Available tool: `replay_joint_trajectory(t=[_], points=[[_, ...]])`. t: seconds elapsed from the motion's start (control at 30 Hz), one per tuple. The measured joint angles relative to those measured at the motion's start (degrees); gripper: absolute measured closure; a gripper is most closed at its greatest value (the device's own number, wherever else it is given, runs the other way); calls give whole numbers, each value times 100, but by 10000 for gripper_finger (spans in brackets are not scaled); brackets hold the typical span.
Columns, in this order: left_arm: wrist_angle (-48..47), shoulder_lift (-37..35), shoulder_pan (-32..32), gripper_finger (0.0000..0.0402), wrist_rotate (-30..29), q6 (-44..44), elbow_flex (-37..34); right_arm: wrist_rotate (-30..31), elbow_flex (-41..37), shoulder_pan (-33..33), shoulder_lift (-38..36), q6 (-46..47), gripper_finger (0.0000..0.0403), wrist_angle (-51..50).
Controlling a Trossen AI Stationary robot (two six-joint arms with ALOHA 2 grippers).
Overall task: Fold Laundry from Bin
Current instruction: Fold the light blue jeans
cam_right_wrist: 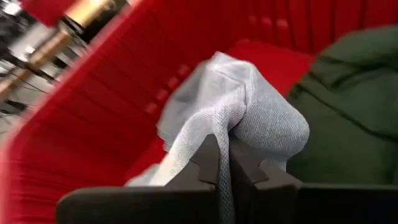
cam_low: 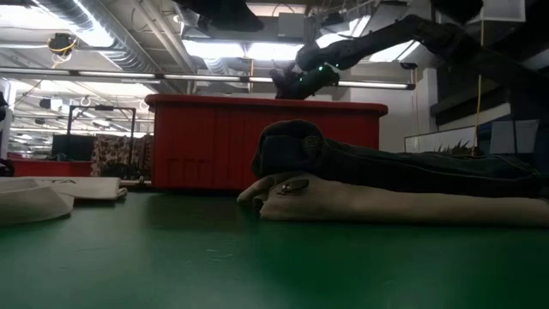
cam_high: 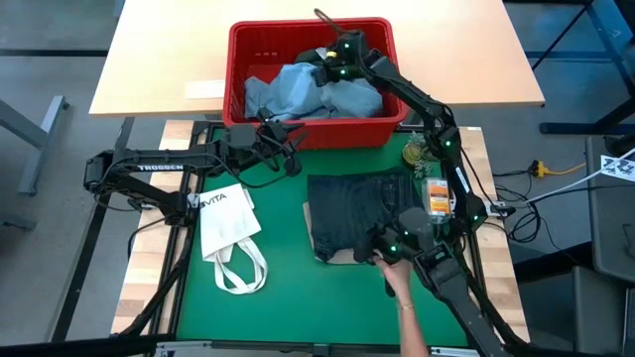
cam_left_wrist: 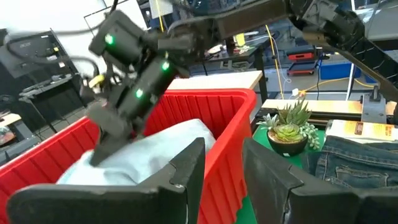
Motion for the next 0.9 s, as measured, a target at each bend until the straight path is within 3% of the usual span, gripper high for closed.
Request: replay_joint_trajectory(t=[0.4,0.9], points=[[-5,-415,0,299,-555,452,0,-812,0,15,-1141,8,391,49],[-33,-1017,0,299,-546,444,0,-888,1,15,-2838,5,394,45]])
